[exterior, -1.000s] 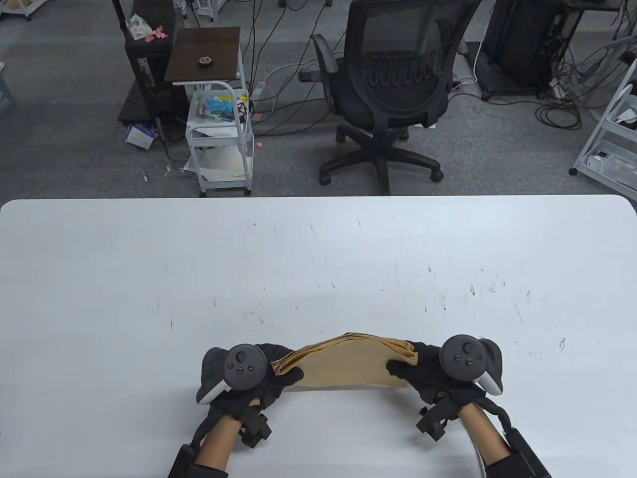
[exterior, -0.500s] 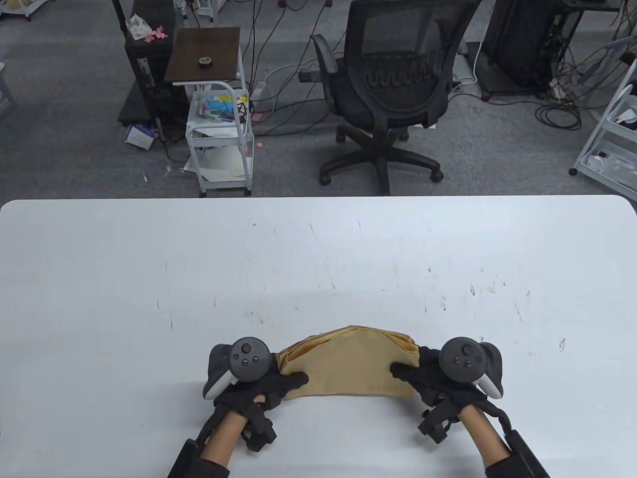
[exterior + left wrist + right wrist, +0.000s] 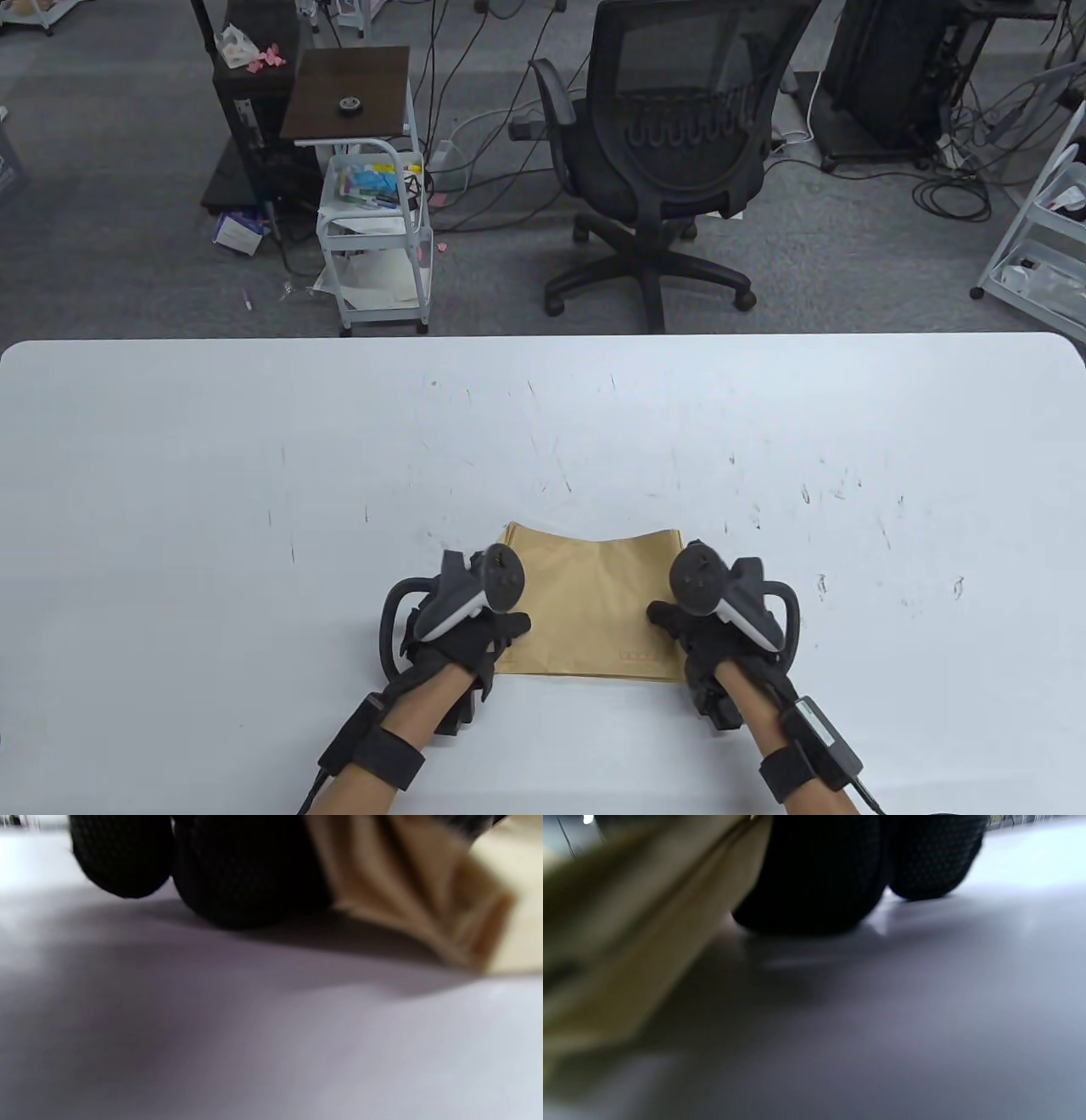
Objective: Push scattered envelopes inward from both sides into a neat stack
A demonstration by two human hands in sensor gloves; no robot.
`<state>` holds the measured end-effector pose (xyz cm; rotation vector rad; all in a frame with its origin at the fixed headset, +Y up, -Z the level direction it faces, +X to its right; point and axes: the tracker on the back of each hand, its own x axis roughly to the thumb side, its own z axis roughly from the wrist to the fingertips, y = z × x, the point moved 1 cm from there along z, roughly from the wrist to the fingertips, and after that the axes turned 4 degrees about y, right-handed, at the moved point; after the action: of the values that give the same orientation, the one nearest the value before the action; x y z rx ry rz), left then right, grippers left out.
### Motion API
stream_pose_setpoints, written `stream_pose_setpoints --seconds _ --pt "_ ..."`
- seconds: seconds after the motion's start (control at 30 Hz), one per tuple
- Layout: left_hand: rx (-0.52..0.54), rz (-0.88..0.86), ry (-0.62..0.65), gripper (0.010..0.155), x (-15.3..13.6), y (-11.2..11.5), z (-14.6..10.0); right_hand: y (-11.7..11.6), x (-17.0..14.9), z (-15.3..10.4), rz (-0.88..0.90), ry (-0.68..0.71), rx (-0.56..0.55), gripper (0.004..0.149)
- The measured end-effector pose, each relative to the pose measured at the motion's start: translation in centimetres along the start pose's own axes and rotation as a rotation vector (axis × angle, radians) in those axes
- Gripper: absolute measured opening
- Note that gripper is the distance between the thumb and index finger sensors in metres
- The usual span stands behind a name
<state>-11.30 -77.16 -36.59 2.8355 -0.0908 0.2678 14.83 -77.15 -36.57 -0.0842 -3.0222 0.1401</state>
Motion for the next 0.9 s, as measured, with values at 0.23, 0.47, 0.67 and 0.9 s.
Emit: stream_pose_setpoints --seconds 0.23,0.47,0.67,0.9 --pt "-0.085 0.085 -0.009 0.105 0.2 1.5 -0.1 -0.1 -0.3 -0.1 -0.178 -0.042 0.078 0.105" --pt "0.036 -0.152 0.212 0.100 -3.1 0.2 -3.6 4.5 -4.8 -2.6 0.156 0.003 -0.160 0.092" --pt "0.146 -0.138 0.325 0.093 -4.6 -2.0 -7.1 7.5 -7.7 -5.1 0.185 0.206 -0.165 0.090" --pt "0.295 0.076 0.162 0.092 -9.2 -2.6 -7.5 6.7 -10.3 -6.1 0.249 0.297 -0.083 0.088"
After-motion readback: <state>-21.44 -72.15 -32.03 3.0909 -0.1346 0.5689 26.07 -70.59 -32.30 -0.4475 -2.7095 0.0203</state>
